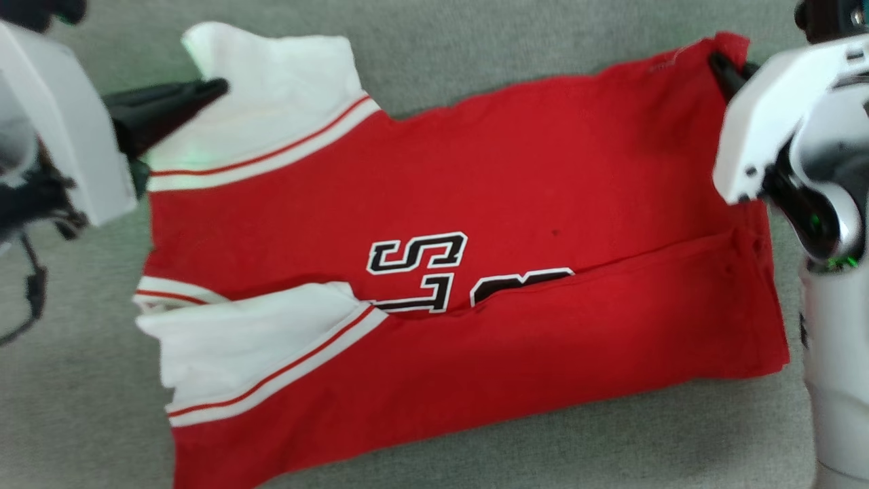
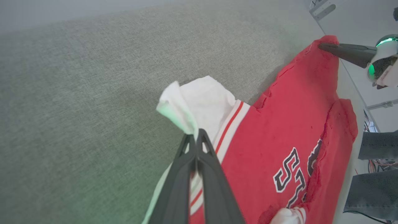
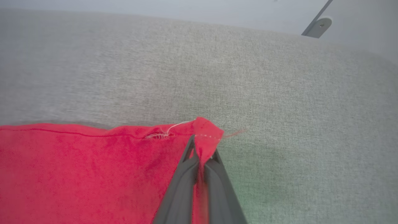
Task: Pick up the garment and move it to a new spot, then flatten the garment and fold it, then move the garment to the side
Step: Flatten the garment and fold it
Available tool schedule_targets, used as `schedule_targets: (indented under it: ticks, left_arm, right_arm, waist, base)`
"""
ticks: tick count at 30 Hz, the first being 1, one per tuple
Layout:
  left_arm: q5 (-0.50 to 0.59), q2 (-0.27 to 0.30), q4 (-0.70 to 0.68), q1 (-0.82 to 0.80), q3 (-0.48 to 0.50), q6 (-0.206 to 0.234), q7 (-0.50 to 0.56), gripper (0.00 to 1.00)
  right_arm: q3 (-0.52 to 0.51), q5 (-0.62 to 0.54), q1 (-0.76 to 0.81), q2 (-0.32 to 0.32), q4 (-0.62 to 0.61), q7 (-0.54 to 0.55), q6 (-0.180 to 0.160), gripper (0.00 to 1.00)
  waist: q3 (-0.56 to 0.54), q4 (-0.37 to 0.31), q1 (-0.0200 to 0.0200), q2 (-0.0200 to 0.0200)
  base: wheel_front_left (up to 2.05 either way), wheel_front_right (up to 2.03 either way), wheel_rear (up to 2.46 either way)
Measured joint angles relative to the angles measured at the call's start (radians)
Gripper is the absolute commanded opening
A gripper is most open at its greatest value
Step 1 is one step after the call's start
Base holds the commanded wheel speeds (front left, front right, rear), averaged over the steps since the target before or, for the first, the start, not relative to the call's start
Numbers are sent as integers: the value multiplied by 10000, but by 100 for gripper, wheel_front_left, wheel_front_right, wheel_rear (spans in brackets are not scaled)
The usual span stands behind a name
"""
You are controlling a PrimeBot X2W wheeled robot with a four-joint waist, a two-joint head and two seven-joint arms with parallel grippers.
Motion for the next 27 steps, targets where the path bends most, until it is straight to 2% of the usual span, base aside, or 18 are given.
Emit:
schedule_targets:
  ticks: [4,11,17,21,23,27]
  left_arm:
    - [-236,-71,-771,421,-61,0,-738,0]
    - [-359,568,-2556,2006,-274,0,-2679,0]
    - [-54,1218,-3574,3864,-848,0,-4819,0]
    - [345,1440,-3847,4931,-1499,0,-5940,0]
    - [428,1421,-3802,5328,-1703,0,-6324,0]
    - [477,1022,-3430,5800,-1960,0,-6612,0]
  right_arm:
    - [464,1037,920,-924,-665,-146,0,0]
    - [508,2059,3203,-2523,-2105,-40,0,0]
    - [-79,2295,5165,-2658,-3482,-58,0,0]
    - [-525,2299,6285,-2460,-4086,-247,0,0]
    - [-669,2268,6752,-2311,-4282,-387,0,0]
    - [-913,2090,7350,-1868,-4387,-794,0,0]
  waist:
    - [-656,210,0,0]
    - [-1755,654,0,0]
    - [-2335,1156,0,0]
    - [-2497,1465,0,0]
    - [-2501,1591,0,0]
    - [-2301,1698,0,0]
  base:
    - [0,0,0]
    - [0,0,0]
    - [0,0,0]
    - [0,0,0]
    - [0,0,0]
    - [0,0,0]
